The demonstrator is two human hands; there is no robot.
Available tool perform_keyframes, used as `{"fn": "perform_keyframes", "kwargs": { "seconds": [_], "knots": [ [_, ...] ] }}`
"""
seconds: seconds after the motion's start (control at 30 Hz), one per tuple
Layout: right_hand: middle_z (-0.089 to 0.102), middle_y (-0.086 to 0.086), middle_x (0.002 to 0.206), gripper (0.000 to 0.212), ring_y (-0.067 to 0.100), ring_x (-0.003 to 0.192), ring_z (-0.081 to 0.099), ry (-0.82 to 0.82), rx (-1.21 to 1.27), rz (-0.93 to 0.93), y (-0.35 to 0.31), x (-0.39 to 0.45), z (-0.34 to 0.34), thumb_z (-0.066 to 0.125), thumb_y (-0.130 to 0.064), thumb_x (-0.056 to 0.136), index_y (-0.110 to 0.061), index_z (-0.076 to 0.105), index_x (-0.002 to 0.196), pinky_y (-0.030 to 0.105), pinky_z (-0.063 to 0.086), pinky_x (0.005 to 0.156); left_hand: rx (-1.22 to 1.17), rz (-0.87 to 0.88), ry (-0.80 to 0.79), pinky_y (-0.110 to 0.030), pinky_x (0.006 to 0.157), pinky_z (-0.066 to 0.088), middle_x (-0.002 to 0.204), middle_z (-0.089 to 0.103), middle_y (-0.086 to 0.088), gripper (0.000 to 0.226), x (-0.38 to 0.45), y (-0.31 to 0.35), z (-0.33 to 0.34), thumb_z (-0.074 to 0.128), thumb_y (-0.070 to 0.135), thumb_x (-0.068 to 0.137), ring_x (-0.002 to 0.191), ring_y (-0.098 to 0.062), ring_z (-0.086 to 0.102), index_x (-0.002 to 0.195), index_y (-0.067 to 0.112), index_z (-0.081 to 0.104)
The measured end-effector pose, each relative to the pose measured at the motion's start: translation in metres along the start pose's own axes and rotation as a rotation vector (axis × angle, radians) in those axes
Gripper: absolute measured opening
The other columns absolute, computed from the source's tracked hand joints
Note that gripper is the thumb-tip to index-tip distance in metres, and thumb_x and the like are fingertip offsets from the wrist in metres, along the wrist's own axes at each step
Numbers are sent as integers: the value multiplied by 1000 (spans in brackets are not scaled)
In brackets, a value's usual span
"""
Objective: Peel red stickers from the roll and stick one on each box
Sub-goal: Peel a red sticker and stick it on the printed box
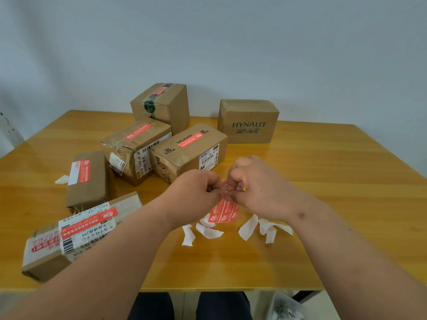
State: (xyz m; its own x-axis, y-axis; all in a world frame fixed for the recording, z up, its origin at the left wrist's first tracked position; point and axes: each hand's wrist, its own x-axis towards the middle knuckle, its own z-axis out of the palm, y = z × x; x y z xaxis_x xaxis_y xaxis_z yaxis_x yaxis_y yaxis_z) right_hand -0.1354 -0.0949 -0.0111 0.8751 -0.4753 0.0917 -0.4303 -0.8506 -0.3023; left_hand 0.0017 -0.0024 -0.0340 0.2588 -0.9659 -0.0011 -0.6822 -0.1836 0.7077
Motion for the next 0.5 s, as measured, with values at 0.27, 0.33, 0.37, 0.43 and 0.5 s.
{"fn": "perform_keyframes", "kwargs": {
  "seconds": [0.27,0.33,0.37,0.43,0.5],
  "knots": [
    [58,-3,92,29,16,91,45,40,14,-18,1,1,4,68,-22,84,-30,46,66,26,39,78,-78,-27,-20,-22,56,41,72,58,-4,19,1,-3,0,56,24,96,61,-9,46,83,14,65],
    [59,-3,92,29,15,92,45,45,33,-15,1,1,5,68,-21,83,-30,47,65,25,39,78,-95,-35,-26,-22,57,41,69,56,-1,19,1,-4,0,56,24,96,59,-8,46,82,15,65],
    [59,-3,92,30,15,92,46,51,49,-12,1,0,6,69,-21,83,-30,48,64,25,40,77,-111,-43,-28,-21,55,40,67,55,2,19,2,-4,0,56,24,96,58,-8,45,81,16,65],
    [59,-3,90,26,14,92,47,57,74,-9,1,0,6,70,-21,82,-28,52,64,25,40,77,-155,-67,-37,-17,51,38,65,55,5,20,1,-4,-1,56,25,97,56,-6,44,81,17,65],
    [59,-4,89,21,13,90,48,54,79,-16,3,1,5,71,-22,82,-25,56,67,24,38,76,-172,-79,-51,-15,50,38,68,59,3,20,1,-4,-2,56,28,97,57,-6,46,81,19,65]
  ]
}}
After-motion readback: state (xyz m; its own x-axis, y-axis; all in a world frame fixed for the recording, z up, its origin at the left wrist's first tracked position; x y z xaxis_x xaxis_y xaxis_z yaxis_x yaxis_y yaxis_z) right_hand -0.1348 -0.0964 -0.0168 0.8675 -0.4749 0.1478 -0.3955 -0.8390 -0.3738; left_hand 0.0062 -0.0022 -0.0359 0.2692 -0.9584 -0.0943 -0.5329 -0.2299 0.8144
